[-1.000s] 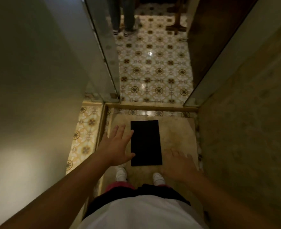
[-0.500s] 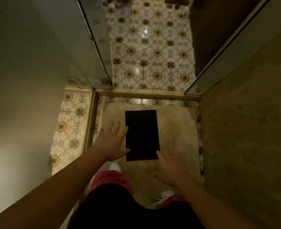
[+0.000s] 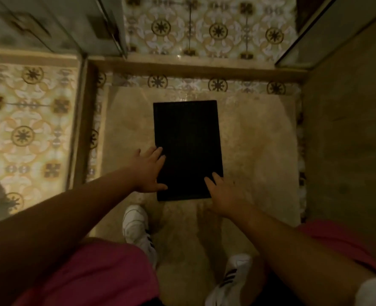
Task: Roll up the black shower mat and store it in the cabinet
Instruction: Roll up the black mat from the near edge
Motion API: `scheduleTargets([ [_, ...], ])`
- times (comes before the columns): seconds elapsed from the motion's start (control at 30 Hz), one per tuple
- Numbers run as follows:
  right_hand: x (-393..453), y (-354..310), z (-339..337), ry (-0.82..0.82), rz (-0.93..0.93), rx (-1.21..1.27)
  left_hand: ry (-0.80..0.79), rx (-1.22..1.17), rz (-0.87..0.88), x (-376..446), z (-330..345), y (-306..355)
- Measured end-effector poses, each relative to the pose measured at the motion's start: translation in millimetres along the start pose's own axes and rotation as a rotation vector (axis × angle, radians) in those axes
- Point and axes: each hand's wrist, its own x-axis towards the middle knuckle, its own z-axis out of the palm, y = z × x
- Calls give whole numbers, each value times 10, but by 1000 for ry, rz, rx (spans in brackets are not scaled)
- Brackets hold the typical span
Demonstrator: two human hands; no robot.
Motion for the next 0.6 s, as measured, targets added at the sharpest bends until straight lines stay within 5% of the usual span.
scheduleTargets([
  [0.17,955,162,635,35,9,-13,26,174,149,880,861,-22],
  [0.3,1279,247,1072,71,-20,-63,148,89,177,1309,1436,95],
  [0.6,1375,302,1427,92,-82,-120,130,168,62,1407,2197,348],
])
